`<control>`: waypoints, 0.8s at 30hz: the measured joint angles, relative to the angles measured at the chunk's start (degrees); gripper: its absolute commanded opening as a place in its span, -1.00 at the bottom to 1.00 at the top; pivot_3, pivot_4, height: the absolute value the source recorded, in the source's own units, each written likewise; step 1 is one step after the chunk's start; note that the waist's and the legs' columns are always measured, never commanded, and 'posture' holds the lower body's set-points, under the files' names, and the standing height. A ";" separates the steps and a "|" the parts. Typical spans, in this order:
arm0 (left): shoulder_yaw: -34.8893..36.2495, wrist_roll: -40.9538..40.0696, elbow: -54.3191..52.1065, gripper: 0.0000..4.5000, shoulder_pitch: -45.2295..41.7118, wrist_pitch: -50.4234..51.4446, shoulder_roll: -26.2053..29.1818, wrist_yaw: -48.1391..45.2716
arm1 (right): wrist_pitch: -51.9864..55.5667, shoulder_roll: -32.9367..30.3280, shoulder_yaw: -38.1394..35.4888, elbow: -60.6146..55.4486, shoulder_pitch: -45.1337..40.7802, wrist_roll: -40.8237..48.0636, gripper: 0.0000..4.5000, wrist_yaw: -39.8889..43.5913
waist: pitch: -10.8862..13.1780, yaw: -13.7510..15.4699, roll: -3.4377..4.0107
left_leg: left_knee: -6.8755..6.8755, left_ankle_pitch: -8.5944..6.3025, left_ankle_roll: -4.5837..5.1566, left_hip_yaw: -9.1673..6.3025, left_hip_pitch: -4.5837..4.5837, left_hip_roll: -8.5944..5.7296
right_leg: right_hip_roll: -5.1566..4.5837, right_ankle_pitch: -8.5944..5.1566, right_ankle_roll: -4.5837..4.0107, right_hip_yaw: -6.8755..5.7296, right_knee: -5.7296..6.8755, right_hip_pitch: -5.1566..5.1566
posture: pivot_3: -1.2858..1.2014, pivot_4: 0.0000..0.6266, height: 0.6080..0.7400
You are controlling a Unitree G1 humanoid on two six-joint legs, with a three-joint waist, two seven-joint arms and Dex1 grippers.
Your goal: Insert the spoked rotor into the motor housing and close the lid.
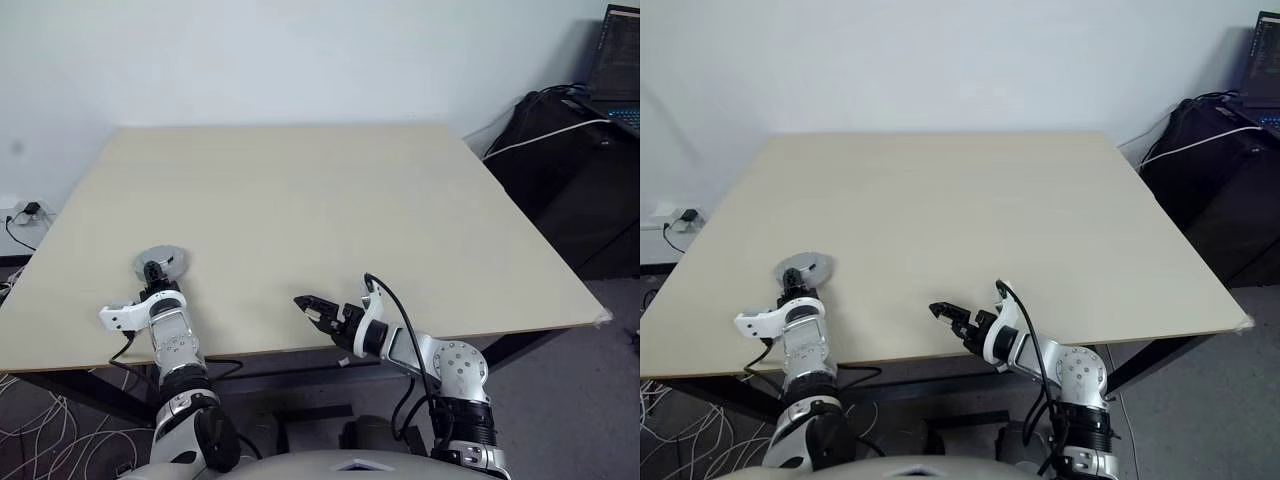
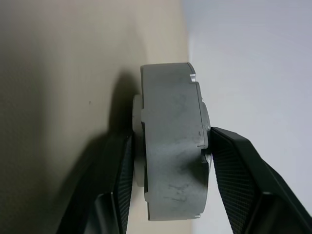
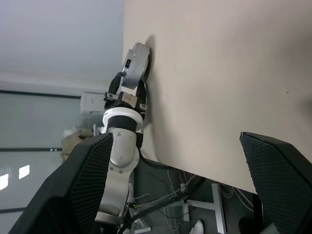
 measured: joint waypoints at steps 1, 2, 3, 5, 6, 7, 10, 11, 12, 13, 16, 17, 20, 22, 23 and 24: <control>-0.04 0.61 -0.07 0.61 -0.10 0.08 0.00 0.10 | -0.01 0.01 0.01 -0.01 0.04 -0.01 1.00 0.00 | -0.01 0.01 0.01 | 0.00 -0.07 -0.13 0.00 0.03 0.00 | 0.00 0.00 0.00 0.00 0.00 0.00 | 0.03 -1.00 1.00; -0.12 1.32 -0.20 0.79 -0.34 0.09 0.00 0.51 | -0.02 0.01 0.10 -0.01 0.05 -0.02 1.00 0.00 | -0.08 0.03 0.11 | 0.00 -0.08 -0.13 0.00 0.11 -0.01 | -0.01 0.00 0.00 0.00 -0.01 0.00 | 0.03 -1.00 1.00; -0.20 1.58 -0.36 0.93 -0.39 0.11 -0.02 0.80 | -0.02 0.01 0.19 -0.02 0.05 -0.02 1.00 0.00 | -0.16 0.02 0.21 | 0.00 -0.08 -0.13 0.00 0.14 0.00 | -0.02 0.00 0.00 -0.01 -0.01 0.01 | 0.03 -1.00 1.00; -0.38 2.32 -1.05 0.98 -0.35 0.21 -0.15 1.54 | -0.02 0.01 0.33 -0.03 0.09 -0.03 1.00 0.01 | -0.32 -0.01 0.39 | 0.00 -0.08 -0.13 0.00 0.17 0.01 | -0.02 0.00 0.01 -0.01 0.00 0.01 | 0.03 -1.00 1.00; -0.47 3.06 -1.58 0.98 -0.11 0.26 -0.30 2.15 | -0.02 0.01 0.43 -0.02 0.12 -0.03 1.00 0.01 | -0.38 -0.01 0.43 | 0.00 -0.08 -0.13 0.00 0.17 0.02 | -0.02 0.01 0.01 -0.01 0.00 0.01 | 0.03 -1.00 1.00; -0.78 3.93 -2.67 0.98 0.69 0.30 -0.73 2.95 | -0.03 0.01 0.52 -0.04 0.19 -0.04 1.00 0.02 | -0.42 -0.12 0.46 | 0.00 -0.08 -0.13 0.01 0.18 0.02 | -0.02 0.01 0.01 0.01 0.00 0.01 | 0.03 -1.00 1.00; -2.89 5.62 -7.05 0.98 3.78 1.10 -2.44 5.18 | -0.13 0.02 0.87 -0.04 0.30 -0.11 1.00 0.02 | -0.47 -0.19 0.39 | -0.01 -0.11 -0.10 0.03 0.11 -0.01 | -0.07 0.01 0.00 0.04 -0.01 0.00 | 0.03 -1.00 1.00; -3.46 5.91 -8.20 0.98 4.65 1.91 -2.36 6.07 | -0.22 0.02 0.89 -0.05 0.31 -0.12 1.00 0.01 | -0.49 -0.19 0.35 | -0.01 -0.12 -0.09 0.03 0.08 -0.01 | -0.07 0.01 0.00 0.06 -0.01 0.00 | 0.03 -1.00 1.00; -3.65 6.14 -9.79 0.98 5.63 2.51 -2.18 7.38 | -0.44 0.02 0.89 -0.05 0.32 -0.11 1.00 0.01 | -0.51 -0.22 0.30 | -0.01 -0.12 -0.10 0.03 0.04 -0.01 | -0.07 0.01 -0.01 0.07 -0.01 -0.01 | 0.03 -1.00 1.00; -3.75 6.36 -11.34 0.98 6.65 3.04 -1.93 8.41 | -0.63 0.02 0.84 -0.05 0.36 -0.11 1.00 0.00 | -0.51 -0.23 0.30 | -0.01 -0.12 -0.10 0.04 0.03 -0.01 | -0.07 0.01 -0.01 0.08 -0.02 -0.01 | 0.03 -1.00 1.00; -5.37 6.59 -17.65 0.98 11.95 4.77 -1.75 10.86 | -0.62 0.03 0.86 -0.06 0.55 -0.09 1.00 -0.06 | -0.54 -0.15 0.37 | -0.01 -0.15 -0.07 0.04 0.05 -0.02 | -0.11 0.01 -0.01 0.08 -0.06 -0.11 | 0.03 -1.00 1.00; -6.33 6.58 -19.10 0.98 13.79 5.50 -1.92 11.39 | -0.63 0.03 0.85 -0.06 0.57 -0.08 1.00 -0.07 | -0.55 -0.13 0.40 | -0.01 -0.17 -0.05 0.06 0.09 -0.03 | -0.15 0.01 -0.01 0.10 -0.06 -0.09 | 0.03 -1.00 1.00; -8.02 6.06 -24.10 0.98 18.42 7.59 -1.96 13.07 | -0.59 0.03 1.04 -0.06 0.57 0.01 1.00 -0.11 | -0.62 -0.07 0.40 | 0.00 -0.18 -0.05 0.05 0.12 -0.01 | -0.42 0.01 0.00 0.10 -0.06 -0.08 | 0.03 -1.00 1.00; -9.40 5.15 -27.18 0.98 21.76 9.47 -1.96 13.09 | -0.61 0.04 0.93 -0.15 0.67 0.03 1.00 -0.11 | -0.62 -0.17 0.44 | -0.01 -0.19 -0.06 0.05 0.11 0.01 | -0.43 0.01 0.00 0.11 -0.05 -0.12 | 0.03 -1.00 1.00; -9.95 4.34 -28.72 0.98 23.33 10.67 -1.97 12.92 | -0.63 0.04 0.93 -0.45 0.68 0.06 1.00 -0.11 | -0.62 -0.18 0.47 | -0.02 -0.19 -0.07 0.04 0.10 0.01 | -0.44 0.01 0.00 0.11 -0.05 -0.14 | 0.03 -1.00 1.00; -10.79 3.26 -30.42 0.98 25.17 12.49 -1.92 12.49 | -0.67 0.04 0.96 -1.18 0.69 0.10 1.00 -0.09 | -0.61 -0.16 0.52 | -0.03 -0.19 -0.07 0.03 0.09 0.02 | -0.44 0.01 0.00 0.11 -0.04 -0.17 | 0.03 -1.00 1.00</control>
